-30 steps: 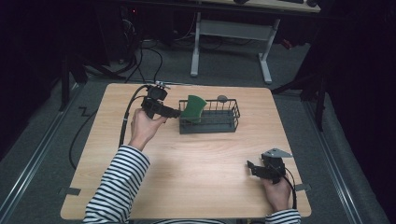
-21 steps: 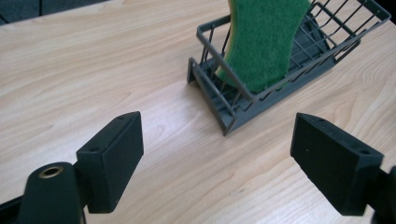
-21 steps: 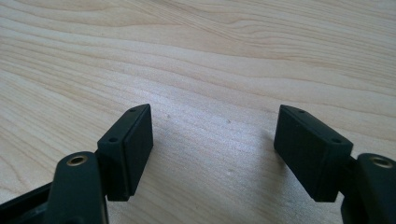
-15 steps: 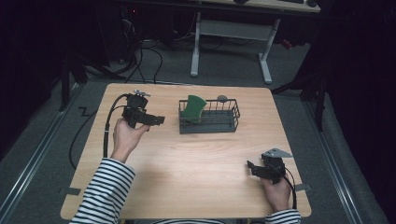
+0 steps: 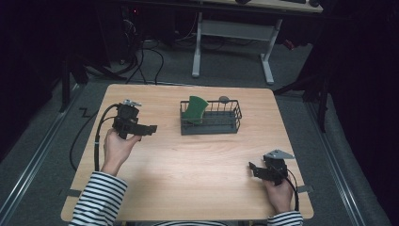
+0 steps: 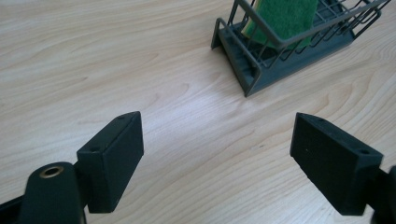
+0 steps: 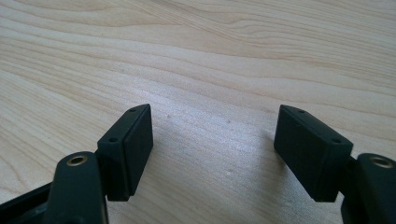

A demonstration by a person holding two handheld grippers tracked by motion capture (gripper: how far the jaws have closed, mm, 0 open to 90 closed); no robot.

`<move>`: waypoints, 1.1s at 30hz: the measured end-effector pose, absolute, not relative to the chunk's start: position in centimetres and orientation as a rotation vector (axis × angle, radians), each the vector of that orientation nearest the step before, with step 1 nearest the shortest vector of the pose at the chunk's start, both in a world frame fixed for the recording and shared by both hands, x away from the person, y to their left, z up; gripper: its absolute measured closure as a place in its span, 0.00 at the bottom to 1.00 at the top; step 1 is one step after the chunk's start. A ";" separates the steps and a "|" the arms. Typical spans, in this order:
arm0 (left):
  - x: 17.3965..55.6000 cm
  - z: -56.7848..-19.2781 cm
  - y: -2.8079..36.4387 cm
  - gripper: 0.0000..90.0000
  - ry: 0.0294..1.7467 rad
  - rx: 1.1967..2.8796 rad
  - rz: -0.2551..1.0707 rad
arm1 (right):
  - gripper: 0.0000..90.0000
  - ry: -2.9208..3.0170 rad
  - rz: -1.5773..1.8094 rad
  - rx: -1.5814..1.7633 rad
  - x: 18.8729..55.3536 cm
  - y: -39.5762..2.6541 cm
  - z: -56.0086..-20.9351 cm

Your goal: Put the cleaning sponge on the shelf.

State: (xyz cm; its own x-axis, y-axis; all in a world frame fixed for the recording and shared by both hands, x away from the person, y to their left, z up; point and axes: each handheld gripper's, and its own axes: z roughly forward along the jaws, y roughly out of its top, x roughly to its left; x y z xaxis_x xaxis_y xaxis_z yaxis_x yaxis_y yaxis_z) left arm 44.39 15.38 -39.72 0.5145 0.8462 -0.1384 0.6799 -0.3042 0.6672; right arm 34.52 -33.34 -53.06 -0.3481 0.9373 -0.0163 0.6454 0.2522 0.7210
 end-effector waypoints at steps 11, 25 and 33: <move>41.9 -43.0 17.1 0.23 1.229 2.036 0.302 | 0.31 2.083 0.873 1.438 34.5 -33.3 -53.1; 38.2 -52.0 17.9 0.23 1.349 1.945 0.399 | 0.31 2.083 0.873 1.438 34.5 -33.3 -53.1; 37.5 -53.7 17.4 0.22 1.346 1.980 0.575 | 0.31 2.082 0.873 1.439 34.5 -33.3 -53.1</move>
State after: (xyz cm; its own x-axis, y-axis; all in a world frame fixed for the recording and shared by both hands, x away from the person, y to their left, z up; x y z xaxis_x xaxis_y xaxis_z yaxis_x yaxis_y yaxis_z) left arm 37.49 17.37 -53.68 0.3717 0.9283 -0.0097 0.6349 -0.2466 0.7322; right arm 34.53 -33.33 -53.07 -0.3470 0.9377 -0.0168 0.6456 0.2518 0.7210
